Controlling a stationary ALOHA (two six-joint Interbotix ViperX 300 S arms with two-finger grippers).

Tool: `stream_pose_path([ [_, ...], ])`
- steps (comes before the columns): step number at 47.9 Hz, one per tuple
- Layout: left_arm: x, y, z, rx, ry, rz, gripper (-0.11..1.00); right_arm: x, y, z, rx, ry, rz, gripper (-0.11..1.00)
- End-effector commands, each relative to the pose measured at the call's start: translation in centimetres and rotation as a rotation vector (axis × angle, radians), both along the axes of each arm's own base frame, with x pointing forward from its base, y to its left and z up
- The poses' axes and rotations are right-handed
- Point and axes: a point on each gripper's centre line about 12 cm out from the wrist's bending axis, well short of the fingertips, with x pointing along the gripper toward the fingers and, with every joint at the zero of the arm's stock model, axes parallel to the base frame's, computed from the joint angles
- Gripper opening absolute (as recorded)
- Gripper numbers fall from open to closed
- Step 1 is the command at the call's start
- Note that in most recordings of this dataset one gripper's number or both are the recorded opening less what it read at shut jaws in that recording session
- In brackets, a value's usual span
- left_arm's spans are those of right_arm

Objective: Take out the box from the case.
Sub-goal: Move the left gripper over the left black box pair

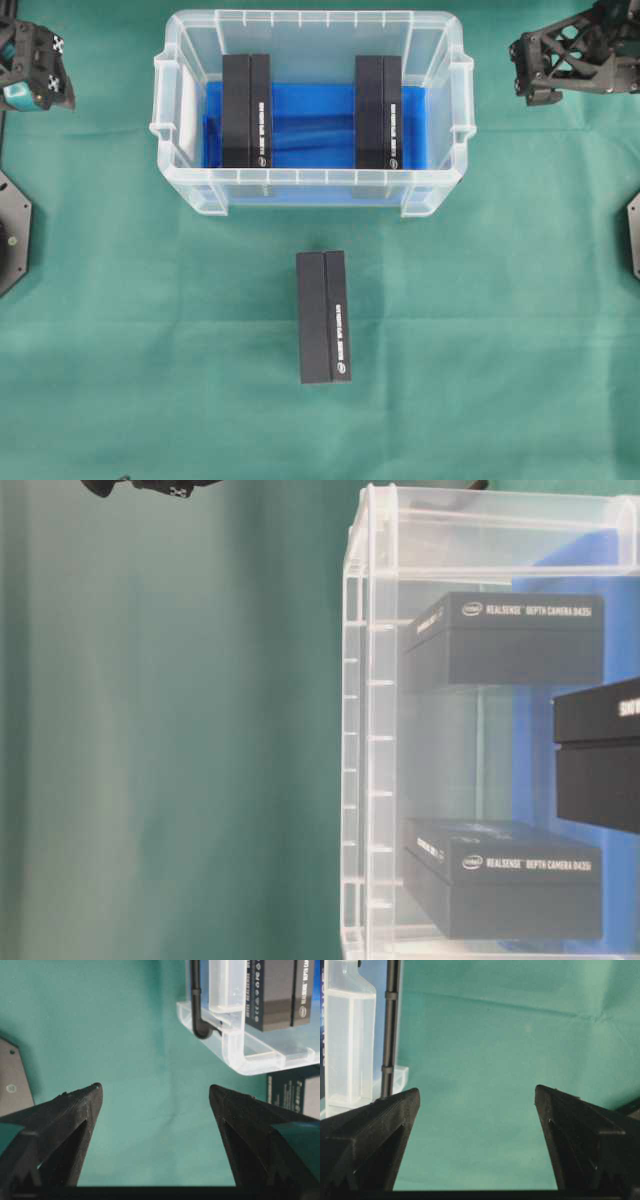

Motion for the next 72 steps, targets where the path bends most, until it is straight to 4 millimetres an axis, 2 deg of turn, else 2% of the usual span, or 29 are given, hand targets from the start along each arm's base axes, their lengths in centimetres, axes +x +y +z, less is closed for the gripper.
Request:
stream_pose_path([
  [1,0.0,0.0,0.5,0.009,-0.013,0.001,0.89,-0.1,0.0,0.7,-0.007,-0.027,-0.002,0.91],
  [27,0.1,0.1,0.5,0.008,-0.012,0.002,0.89,-0.1,0.0,0.7,-0.005,-0.029,-0.010,0.91],
  [34,1.0,0.3,0.4,-0.001,0.001,0.001,0.89,0.0,0.0,0.6,-0.002,-0.028,-0.008,0.91],
  [46,4.4,0.9,0.6,-0.008,0.023,-0.025,0.89,-0.1,0.0,0.7,-0.005,-0.029,-0.010,0.91],
  [72,15.0,2.2,1.0,0.003,0.036,-0.086,0.89,-0.1,0.0,0.7,-0.007,-0.027,-0.002,0.91],
])
